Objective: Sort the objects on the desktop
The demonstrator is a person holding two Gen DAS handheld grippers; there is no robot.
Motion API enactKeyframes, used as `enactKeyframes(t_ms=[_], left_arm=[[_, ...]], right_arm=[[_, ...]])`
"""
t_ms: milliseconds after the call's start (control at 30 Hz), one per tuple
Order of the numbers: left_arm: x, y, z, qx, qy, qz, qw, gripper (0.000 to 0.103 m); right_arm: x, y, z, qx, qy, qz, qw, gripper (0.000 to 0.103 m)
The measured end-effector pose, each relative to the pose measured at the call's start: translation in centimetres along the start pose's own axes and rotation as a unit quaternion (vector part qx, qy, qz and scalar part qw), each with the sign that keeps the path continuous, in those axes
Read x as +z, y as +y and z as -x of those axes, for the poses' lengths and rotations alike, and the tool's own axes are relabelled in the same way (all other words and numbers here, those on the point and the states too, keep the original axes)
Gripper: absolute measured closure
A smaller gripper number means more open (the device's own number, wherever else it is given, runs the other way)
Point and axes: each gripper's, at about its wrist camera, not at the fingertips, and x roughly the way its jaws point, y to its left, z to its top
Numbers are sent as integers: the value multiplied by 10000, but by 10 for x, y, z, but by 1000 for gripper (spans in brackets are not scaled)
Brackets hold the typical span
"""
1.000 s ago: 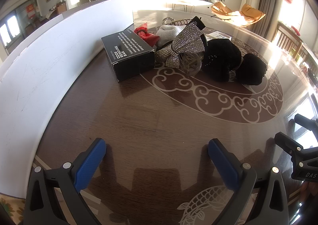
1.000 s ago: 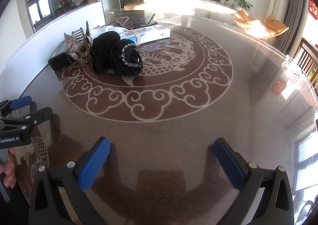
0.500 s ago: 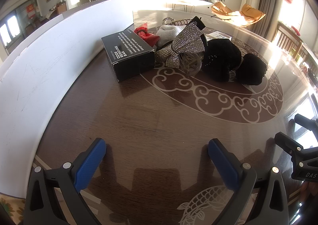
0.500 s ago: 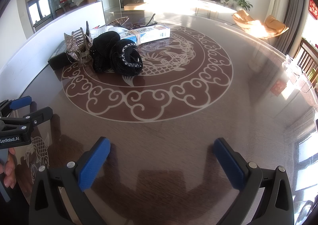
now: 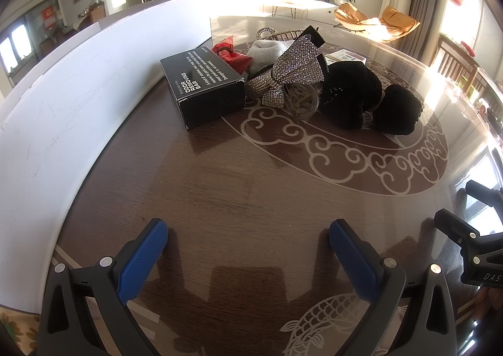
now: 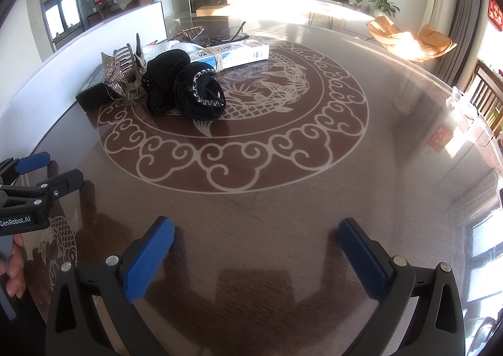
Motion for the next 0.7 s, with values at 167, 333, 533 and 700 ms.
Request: enactKeyframes(t_ms=[167, 333, 533, 700], left_arm=[[2, 5, 2, 7, 3, 128, 9999, 0], [5, 27, 8, -342, -124, 680, 9970, 0], [5, 45, 9, -407, -190, 1079, 9931, 0], [5, 42, 14, -420, -336, 1047, 9930, 0]], right_arm=[[0, 0, 0, 0, 0, 0, 10000, 0], [0, 0, 0, 0, 0, 0, 10000, 0], [0, 0, 0, -1, 0, -1, 10000, 0], [0, 0, 0, -1, 0, -2, 10000, 0]])
